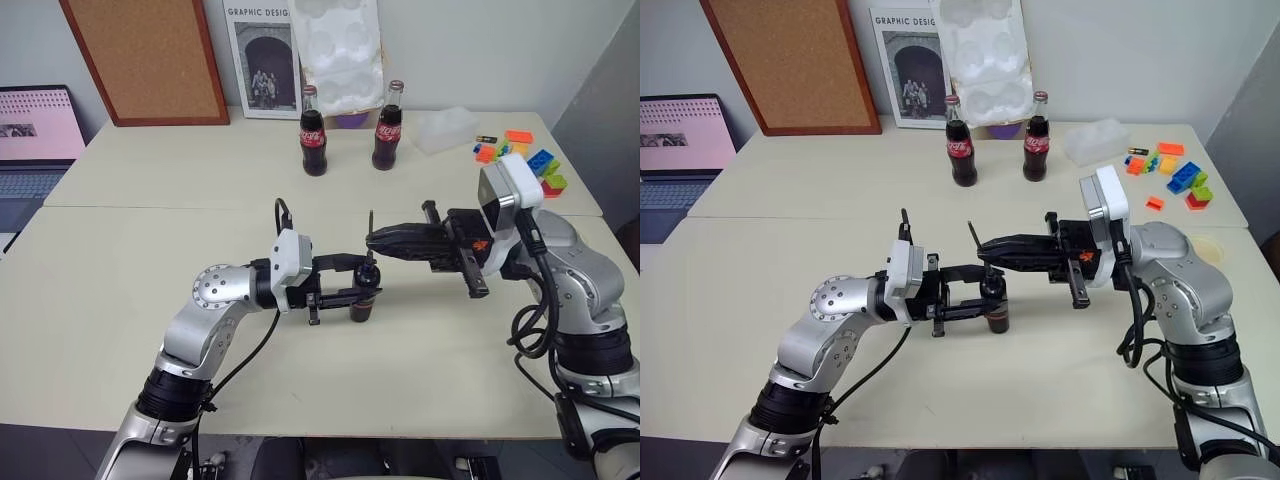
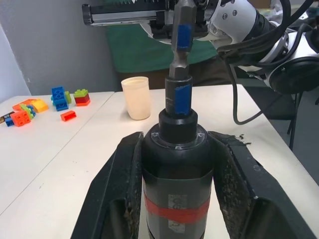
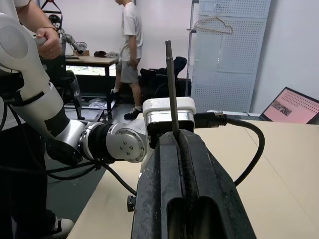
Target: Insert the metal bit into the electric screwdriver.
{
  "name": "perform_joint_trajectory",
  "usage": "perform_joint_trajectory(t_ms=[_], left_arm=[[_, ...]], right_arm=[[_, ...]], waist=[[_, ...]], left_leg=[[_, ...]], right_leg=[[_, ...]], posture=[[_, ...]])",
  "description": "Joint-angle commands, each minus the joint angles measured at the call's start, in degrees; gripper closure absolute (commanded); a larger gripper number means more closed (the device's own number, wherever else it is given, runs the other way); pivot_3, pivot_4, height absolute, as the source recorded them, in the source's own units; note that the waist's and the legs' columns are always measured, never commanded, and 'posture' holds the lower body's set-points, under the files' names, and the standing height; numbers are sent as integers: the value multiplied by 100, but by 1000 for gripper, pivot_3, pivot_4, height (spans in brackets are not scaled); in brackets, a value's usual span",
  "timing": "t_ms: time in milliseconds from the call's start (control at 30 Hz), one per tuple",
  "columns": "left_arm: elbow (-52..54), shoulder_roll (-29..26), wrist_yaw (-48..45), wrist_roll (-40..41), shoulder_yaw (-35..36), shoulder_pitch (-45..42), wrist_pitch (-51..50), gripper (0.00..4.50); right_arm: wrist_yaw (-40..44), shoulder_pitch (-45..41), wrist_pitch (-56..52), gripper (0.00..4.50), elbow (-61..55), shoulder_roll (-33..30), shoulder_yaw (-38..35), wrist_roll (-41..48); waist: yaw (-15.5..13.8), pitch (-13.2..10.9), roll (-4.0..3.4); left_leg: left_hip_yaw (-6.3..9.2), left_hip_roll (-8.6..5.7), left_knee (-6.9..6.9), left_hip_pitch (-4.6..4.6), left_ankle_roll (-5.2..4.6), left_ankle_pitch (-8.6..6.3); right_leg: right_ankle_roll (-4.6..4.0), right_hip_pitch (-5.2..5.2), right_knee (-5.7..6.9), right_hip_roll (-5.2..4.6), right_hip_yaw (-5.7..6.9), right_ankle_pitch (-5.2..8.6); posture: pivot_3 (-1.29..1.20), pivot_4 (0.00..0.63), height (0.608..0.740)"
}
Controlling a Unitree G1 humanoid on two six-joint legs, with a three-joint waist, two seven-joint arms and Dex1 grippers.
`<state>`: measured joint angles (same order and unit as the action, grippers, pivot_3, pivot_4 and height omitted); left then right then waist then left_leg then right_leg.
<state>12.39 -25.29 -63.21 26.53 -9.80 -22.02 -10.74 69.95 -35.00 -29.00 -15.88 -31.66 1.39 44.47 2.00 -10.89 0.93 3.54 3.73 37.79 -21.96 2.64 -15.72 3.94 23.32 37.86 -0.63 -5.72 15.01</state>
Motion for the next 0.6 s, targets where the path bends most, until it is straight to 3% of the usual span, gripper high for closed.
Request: perform_joint_trajectory(t_ms=[33,600], left_arm=[[-42,6,-39,-39,-61,-47,5,2865],[-47,-43,-160,-71,-87,-48,103,2865]], right_arm=[[152,-92,-134,4500,115,-273,144,-207],[1064,-992,-47,4500,996,-669,637,-641]], waist=[[0,0,0],[0,1,0]], left_leg=[[0,0,0,0,0,0],[-1,0,1,7,0,0]], right_leg=[[0,0,0,0,0,0],[3,-4,1,0,-1,2]], posture=[[0,150,740],[0,150,740]])
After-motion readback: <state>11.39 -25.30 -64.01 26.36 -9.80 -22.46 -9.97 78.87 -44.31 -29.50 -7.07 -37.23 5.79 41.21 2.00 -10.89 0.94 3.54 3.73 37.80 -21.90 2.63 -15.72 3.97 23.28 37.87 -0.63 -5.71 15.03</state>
